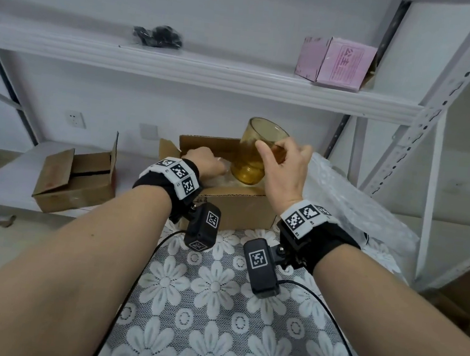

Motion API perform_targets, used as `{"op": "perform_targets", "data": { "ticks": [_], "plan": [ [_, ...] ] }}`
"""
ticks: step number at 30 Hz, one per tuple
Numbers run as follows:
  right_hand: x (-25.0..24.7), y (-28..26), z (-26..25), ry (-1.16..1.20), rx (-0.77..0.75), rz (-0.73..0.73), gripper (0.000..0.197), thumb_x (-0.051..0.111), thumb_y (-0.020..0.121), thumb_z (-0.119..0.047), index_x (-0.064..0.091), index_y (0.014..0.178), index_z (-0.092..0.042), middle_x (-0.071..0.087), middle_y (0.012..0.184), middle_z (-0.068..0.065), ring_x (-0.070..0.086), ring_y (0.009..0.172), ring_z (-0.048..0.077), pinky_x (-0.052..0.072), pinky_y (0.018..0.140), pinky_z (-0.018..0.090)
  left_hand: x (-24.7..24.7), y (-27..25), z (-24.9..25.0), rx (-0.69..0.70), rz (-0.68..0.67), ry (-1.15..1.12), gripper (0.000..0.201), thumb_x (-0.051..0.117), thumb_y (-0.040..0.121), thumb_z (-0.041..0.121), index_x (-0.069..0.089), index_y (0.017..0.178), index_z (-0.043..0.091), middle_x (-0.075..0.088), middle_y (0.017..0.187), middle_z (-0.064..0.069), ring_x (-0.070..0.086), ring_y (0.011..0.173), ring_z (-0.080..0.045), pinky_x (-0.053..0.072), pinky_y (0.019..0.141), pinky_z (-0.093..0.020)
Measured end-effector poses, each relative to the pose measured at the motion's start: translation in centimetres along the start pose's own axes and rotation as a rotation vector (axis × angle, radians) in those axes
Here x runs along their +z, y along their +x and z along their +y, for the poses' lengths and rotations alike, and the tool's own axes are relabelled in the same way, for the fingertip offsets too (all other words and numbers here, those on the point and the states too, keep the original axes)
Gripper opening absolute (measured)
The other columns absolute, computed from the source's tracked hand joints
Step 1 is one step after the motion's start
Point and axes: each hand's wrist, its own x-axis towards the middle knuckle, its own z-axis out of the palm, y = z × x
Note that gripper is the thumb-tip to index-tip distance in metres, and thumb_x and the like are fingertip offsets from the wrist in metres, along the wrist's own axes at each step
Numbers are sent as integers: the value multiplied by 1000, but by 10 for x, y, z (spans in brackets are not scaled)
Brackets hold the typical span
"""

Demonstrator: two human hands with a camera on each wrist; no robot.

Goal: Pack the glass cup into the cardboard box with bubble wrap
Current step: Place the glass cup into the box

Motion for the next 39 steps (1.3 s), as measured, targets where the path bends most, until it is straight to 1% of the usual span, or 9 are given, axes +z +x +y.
{"op": "perform_targets", "data": {
  "ticks": [3,6,9,12,17,21,32,35,39],
  "plan": [
    [2,3,3,-81,31,-82,34,63,85,-45,59,94,-13,41,104,6,46,83,15,45,83,27,-1,1,-1,50,92,10,28,60,88,8,64,116,6,62,119,-13,59,109,-29,50,94,-37],
    [6,5,6,-152,45,-145,34,63,84,-48,59,92,-15,43,105,4,50,88,18,46,87,31,-1,-1,-5,65,181,-2,21,57,85,-1,71,97,8,68,108,-12,64,100,-29,53,90,-40],
    [10,5,7,-238,50,-184,33,64,84,-49,61,91,-17,44,107,3,49,86,16,44,83,28,1,-1,-10,103,105,-13,15,59,87,2,69,91,13,67,106,-8,62,101,-24,51,90,-33],
    [9,6,4,-312,-3,-185,33,63,85,-49,61,94,-17,44,109,5,47,88,17,40,79,26,4,-3,-13,134,10,46,13,58,92,11,70,97,13,66,111,-7,61,104,-22,46,81,-26],
    [11,10,-3,-505,-92,-238,34,61,87,-47,60,96,-13,43,109,7,50,86,21,45,78,30,10,-1,-12,121,-93,202,32,47,97,29,66,108,6,65,111,-11,60,100,-26,45,78,-30],
    [18,14,7,-610,23,-393,34,64,86,-45,64,94,-13,48,118,9,57,97,28,45,81,35,14,0,-10,93,-162,274,43,40,98,38,64,112,5,62,114,-12,58,105,-28,45,86,-33],
    [28,19,22,-590,13,-550,28,67,84,-42,70,82,-14,64,109,8,60,97,24,47,80,32,7,0,0,74,-330,313,38,32,102,22,55,124,2,55,130,-14,51,119,-27,38,94,-32],
    [26,20,19,-569,-38,-617,26,66,87,-37,73,92,-13,65,110,7,59,102,23,48,87,34,7,1,1,70,-337,322,34,33,100,18,58,117,2,58,120,-14,54,112,-28,40,90,-32],
    [25,24,12,-580,-51,-795,27,60,92,-31,73,101,-9,66,109,9,59,102,23,46,84,30,7,5,-4,45,-237,257,20,38,97,14,56,96,6,56,100,-11,52,90,-23,41,78,-30]
  ]
}}
